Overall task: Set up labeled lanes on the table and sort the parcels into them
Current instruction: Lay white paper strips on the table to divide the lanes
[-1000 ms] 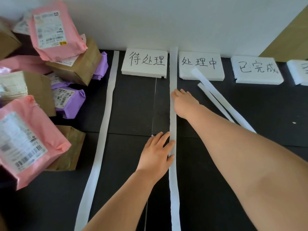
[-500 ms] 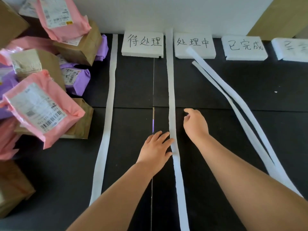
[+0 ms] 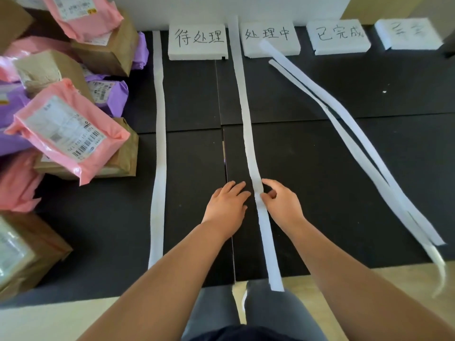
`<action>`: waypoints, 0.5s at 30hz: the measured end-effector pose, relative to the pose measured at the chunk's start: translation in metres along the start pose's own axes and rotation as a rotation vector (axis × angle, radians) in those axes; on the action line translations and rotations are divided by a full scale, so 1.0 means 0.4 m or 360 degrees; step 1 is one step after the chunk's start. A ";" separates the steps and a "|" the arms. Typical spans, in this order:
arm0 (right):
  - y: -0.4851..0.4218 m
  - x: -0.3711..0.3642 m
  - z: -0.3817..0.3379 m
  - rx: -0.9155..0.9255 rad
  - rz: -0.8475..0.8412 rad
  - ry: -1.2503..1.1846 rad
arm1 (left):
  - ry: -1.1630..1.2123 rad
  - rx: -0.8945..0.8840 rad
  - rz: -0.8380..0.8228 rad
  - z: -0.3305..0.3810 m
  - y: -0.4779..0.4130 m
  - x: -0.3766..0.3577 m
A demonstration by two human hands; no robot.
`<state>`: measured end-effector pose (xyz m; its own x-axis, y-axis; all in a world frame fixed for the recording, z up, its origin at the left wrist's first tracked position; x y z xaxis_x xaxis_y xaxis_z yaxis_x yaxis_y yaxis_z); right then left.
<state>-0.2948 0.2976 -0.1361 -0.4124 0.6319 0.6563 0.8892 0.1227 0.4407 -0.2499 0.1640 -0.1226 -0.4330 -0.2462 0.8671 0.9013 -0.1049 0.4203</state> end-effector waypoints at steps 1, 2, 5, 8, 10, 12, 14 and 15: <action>0.011 -0.002 0.010 -0.0025 -0.0016 -0.0015 | 0.0014 0.0029 -0.0007 0.001 0.011 -0.005; 0.023 -0.004 0.018 -0.0041 -0.0028 -0.0027 | 0.0032 0.0061 -0.0013 0.003 0.022 -0.011; 0.061 -0.013 0.042 -0.0055 -0.0064 -0.0038 | 0.0111 0.0174 0.0022 0.012 0.062 -0.032; 0.096 -0.015 0.073 -0.0041 -0.0091 0.0000 | 0.0177 0.0264 0.0055 0.033 0.108 -0.058; 0.116 -0.014 0.083 0.0019 -0.0092 0.0051 | 0.0187 0.0302 0.0058 0.048 0.134 -0.076; 0.135 -0.011 0.076 0.0124 -0.0077 0.0145 | 0.0178 0.0333 0.0049 0.060 0.155 -0.093; 0.151 -0.009 0.056 0.0269 -0.0052 0.0292 | 0.0171 0.0359 0.0047 0.067 0.172 -0.107; 0.155 -0.009 0.044 0.0354 -0.0031 0.0401 | 0.0168 0.0366 0.0052 0.068 0.177 -0.110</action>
<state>-0.2349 0.3163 -0.1218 -0.4413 0.4219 0.7920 0.8906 0.3144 0.3287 -0.1675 0.1938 -0.1238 -0.3891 -0.3461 0.8537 0.8831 0.1237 0.4526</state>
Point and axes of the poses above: each hand's wrist, its own y-axis away from the middle knuckle, its own x-axis out of the back of the hand, z = x × y, the point moved 8 cm from there along -y, towards the middle knuckle, and after that the axes turned 4 degrees about -y, right-handed, at the moved point
